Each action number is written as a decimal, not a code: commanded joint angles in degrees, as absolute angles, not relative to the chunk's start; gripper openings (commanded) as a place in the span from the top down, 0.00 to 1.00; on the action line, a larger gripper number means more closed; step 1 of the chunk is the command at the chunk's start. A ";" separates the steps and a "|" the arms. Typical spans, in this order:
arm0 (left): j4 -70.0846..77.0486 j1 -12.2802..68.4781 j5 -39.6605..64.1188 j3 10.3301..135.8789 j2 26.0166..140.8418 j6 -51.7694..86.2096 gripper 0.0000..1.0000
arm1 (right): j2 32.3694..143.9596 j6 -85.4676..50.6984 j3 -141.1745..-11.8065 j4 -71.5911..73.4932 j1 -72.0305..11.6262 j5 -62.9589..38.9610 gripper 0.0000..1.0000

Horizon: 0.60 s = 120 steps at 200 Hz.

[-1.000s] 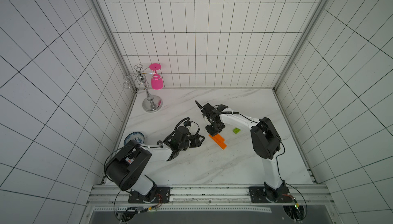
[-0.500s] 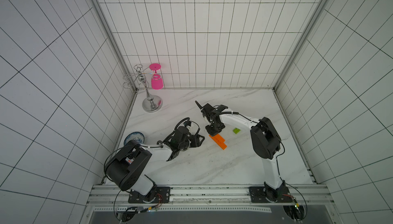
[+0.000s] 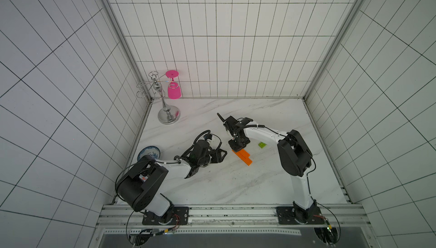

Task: Assemble a small pinwheel with lego
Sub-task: Assemble the lego brick with the lego brick.

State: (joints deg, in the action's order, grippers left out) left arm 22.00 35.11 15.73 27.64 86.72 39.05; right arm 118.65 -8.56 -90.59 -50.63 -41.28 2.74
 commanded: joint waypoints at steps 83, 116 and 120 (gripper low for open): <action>20.20 34.06 13.97 27.55 83.44 38.19 0.38 | 124.29 -10.43 -80.68 -51.91 -43.15 3.32 0.88; 19.53 32.72 14.12 26.86 82.39 37.82 0.38 | 126.31 -9.15 -83.09 -54.97 -43.17 1.82 0.88; 19.53 32.54 14.16 26.85 82.29 37.79 0.38 | 126.57 -9.15 -83.27 -55.33 -43.15 1.68 0.88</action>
